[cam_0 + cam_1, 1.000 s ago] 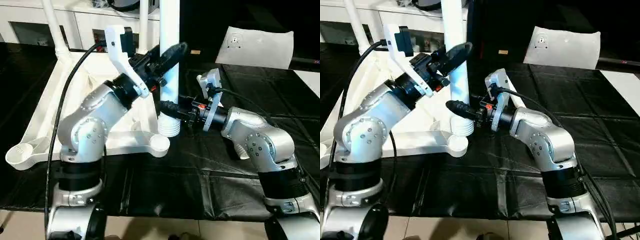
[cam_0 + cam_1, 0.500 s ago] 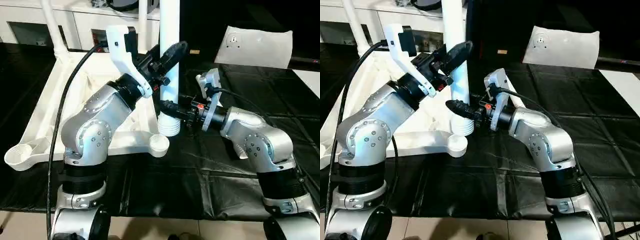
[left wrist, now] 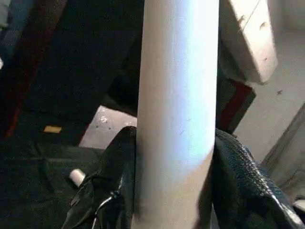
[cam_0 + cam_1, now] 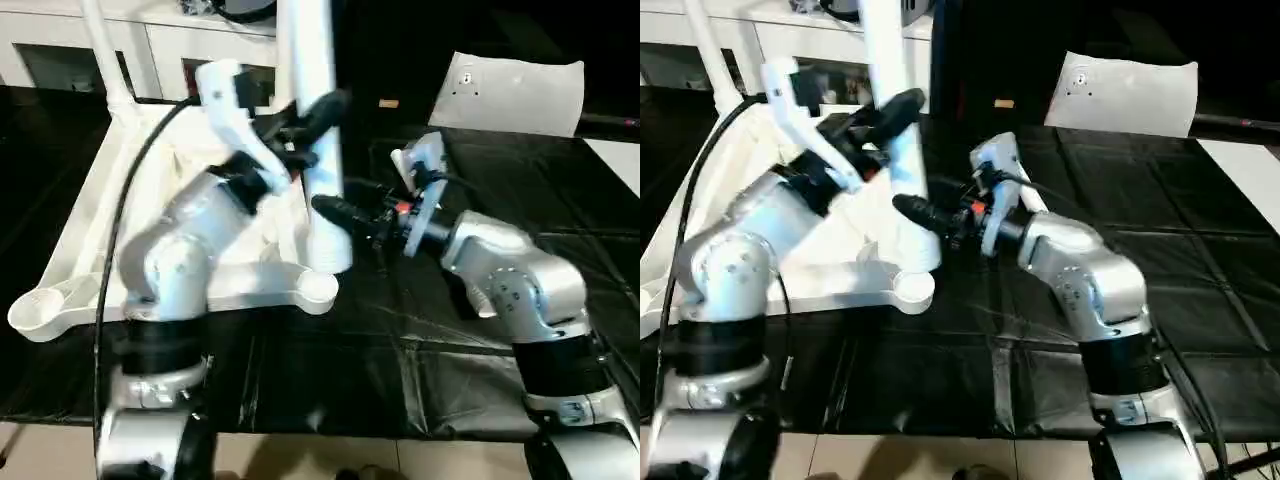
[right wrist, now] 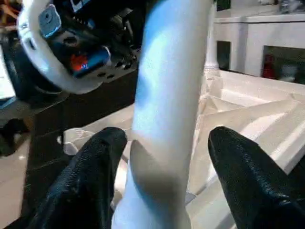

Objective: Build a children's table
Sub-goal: Pick table leg

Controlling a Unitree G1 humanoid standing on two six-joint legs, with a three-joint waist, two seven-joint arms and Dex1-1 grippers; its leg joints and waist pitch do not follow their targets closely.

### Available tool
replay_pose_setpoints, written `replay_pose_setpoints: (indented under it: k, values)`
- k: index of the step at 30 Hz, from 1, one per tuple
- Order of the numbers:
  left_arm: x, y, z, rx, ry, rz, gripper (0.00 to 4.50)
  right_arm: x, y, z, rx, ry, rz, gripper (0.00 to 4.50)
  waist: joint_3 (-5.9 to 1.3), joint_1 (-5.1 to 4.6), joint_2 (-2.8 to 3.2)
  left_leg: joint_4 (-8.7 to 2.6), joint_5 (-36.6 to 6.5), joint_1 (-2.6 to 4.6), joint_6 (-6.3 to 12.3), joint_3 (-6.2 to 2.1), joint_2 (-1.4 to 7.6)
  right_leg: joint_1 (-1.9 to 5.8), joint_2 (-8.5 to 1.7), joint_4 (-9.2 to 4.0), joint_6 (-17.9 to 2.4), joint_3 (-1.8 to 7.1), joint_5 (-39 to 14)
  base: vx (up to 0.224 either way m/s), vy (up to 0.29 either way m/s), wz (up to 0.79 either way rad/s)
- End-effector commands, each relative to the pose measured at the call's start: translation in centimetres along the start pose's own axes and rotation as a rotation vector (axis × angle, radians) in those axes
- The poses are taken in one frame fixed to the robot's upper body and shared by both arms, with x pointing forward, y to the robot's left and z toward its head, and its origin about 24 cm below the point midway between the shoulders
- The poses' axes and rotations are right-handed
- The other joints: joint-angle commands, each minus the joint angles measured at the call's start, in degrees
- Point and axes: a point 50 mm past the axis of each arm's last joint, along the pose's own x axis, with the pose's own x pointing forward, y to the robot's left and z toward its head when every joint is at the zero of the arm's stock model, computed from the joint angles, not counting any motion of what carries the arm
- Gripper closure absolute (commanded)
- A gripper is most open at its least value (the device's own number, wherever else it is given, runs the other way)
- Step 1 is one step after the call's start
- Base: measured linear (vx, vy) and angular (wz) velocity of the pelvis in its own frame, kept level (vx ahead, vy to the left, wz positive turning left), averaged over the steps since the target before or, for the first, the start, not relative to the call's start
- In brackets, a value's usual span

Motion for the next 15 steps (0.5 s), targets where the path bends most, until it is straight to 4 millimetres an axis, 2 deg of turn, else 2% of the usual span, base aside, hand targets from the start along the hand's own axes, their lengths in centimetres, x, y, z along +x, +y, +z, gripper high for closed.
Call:
replay_pose_setpoints:
  k: [1,4,7,9,12,15]
  values:
    - [0.4,-0.4,0.6,-0.016,-0.002,-0.056,2.69,-0.4,0.0,1.0,-0.002,-0.014,0.019,1.02,-4.15,0.12,-0.23,-3.63,0.54,-0.57,3.75,0.64,1.37,4.20,-3.28,-3.43,-9.77,2.23,-10.02,0.000,0.000,0.00]
    - [0.6,-0.4,1.2,-0.061,0.002,-0.125,2.69,-1.1,-0.2,1.4,0.035,0.004,0.049,0.80,-4.08,0.23,-0.28,-3.67,-0.14,-0.36,4.15,0.73,1.28,4.14,-3.19,-3.59,-9.92,2.21,-11.08,0.000,0.000,0.00]
    - [0.6,-0.8,1.3,-0.097,0.028,-0.205,2.69,-1.5,-0.5,1.8,0.062,0.003,0.051,0.60,-4.00,0.21,-0.50,-3.70,-0.47,-0.47,3.56,0.75,1.38,4.13,-3.34,-3.68,-9.79,2.22,-12.30,0.000,0.000,0.00]
    - [0.6,-1.2,1.4,-0.104,0.049,-0.263,2.69,-1.6,-0.6,2.1,0.082,-0.002,0.063,0.30,-4.00,0.23,-0.41,-3.75,-0.61,-0.36,3.03,0.71,1.37,4.09,-3.36,-3.60,-9.67,2.17,-13.14,0.000,0.000,0.00]
    - [0.5,-1.8,1.3,-0.077,0.090,-0.349,2.69,-1.8,-0.5,2.3,0.105,0.004,0.100,0.10,-4.00,0.31,-0.69,-3.82,-0.21,-0.34,3.35,0.67,1.48,4.18,-3.40,-3.52,-9.72,2.17,-12.46,0.000,0.000,0.00]
    - [0.1,-2.8,1.0,-0.034,0.148,-0.482,2.69,-2.0,-0.3,2.3,0.111,0.031,0.149,0.04,-4.00,0.32,-0.63,-3.78,0.35,-0.39,3.30,0.72,1.58,4.18,-3.54,-3.37,-10.11,2.25,-11.66,0.000,0.000,0.00]
